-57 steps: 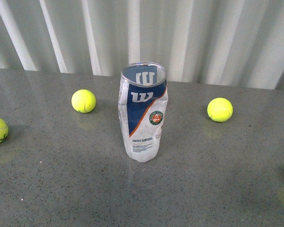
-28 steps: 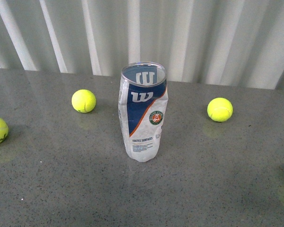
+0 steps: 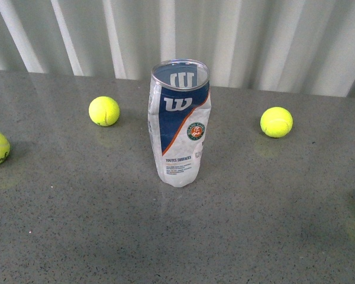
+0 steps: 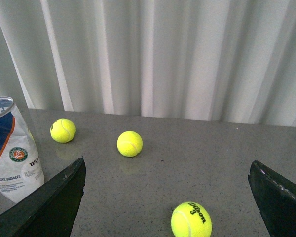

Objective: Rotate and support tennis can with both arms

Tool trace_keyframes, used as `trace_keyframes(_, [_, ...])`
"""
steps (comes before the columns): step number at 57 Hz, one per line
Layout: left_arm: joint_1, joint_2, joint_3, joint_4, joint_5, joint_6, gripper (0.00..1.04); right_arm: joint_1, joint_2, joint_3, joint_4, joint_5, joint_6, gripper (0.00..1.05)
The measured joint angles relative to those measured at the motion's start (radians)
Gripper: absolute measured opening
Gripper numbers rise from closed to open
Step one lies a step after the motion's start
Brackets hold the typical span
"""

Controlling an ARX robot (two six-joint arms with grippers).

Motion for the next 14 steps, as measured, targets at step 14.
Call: trace_keyframes(14, [0.000, 0.000, 0.000, 0.000, 0.000, 0.000, 0.98, 0.000, 0.000, 0.000, 0.000, 0.000, 0.000, 0.98])
